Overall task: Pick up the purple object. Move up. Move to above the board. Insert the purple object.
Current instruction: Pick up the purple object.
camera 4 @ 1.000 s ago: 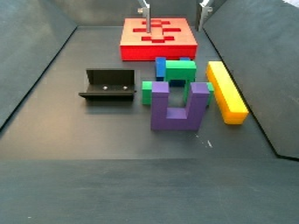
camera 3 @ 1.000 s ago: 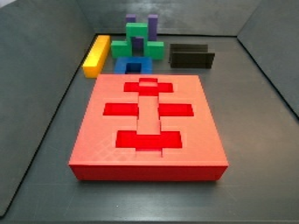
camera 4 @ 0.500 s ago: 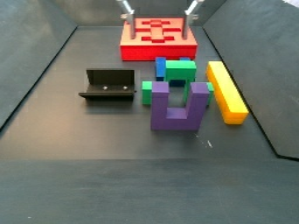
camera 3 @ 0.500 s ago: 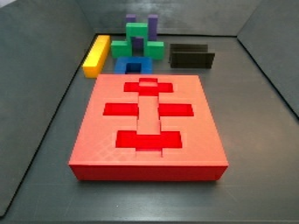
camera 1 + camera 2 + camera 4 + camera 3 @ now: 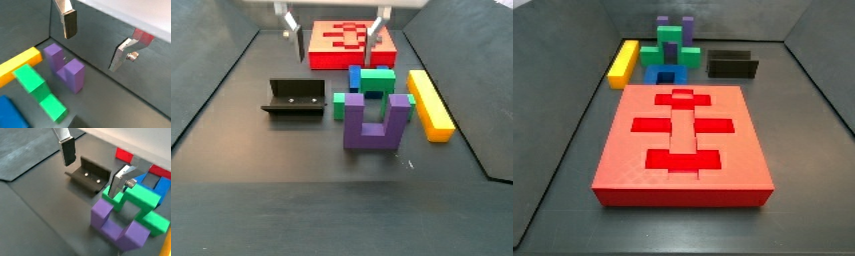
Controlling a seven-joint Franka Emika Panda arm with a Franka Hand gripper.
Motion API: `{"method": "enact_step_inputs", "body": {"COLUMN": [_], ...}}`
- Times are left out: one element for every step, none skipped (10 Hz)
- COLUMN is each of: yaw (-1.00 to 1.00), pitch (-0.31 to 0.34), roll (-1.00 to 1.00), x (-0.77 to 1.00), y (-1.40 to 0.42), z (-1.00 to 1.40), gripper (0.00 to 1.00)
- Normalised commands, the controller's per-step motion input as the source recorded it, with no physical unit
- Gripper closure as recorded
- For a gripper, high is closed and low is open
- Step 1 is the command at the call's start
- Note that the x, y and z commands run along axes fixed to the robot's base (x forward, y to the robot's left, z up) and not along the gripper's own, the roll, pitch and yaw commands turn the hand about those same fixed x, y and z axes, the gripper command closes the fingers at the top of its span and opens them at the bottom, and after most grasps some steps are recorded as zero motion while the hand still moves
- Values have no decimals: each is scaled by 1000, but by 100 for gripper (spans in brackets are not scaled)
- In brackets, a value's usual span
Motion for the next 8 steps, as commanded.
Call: {"method": "enact_step_inputs", "body": {"yaw": [0,0,-9,0,0,0,0,-3], "pitch": [-3,-41,-66,-60,-77,-74,-44,-20], "roll": [-64,-167,-193,-187,-164,-147,-116,-103], "x": [0,-43,-57,0,0,-14,-69,-171], "y": [160,57,26,0,0,0,0,0], "z": [-463,-400,-269,-303,-440,-491,-469,-394], "gripper": [0,0,0,0,0,0,0,0]}}
